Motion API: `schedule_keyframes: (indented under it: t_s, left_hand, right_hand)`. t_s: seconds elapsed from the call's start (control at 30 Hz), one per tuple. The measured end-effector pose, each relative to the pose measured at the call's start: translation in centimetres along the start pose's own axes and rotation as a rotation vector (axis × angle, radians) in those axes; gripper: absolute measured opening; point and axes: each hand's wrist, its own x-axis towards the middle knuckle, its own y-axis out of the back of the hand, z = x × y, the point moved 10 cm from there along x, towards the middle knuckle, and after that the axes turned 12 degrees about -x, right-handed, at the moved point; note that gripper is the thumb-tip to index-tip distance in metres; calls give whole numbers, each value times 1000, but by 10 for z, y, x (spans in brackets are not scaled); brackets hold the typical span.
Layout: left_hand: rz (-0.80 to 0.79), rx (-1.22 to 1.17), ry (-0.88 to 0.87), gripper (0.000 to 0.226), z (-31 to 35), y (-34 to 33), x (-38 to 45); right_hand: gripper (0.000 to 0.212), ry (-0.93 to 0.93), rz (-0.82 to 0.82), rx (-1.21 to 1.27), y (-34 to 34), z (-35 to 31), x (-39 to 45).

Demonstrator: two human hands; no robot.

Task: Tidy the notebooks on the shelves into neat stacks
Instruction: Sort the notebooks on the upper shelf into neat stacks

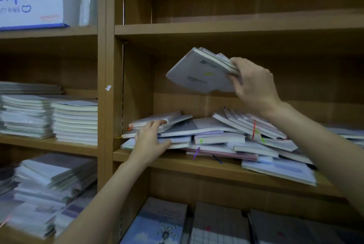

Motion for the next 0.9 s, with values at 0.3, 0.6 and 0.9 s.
schedule_keyframes:
  t_s: [0.3,0.6,0.9]
  left_hand:
    - [-52,-48,-206,49,85,-74,11]
    - [18,-16,-195,54,118,-116,22]
    - [41,-152,-73,57,104,-126,32]
  right_hand:
    - [30,-42,-89,-258,38,112,-49]
    - [48,32,-795,-302,-55,166,-159]
    - [61,-134,-814,-141,-51,169,-154]
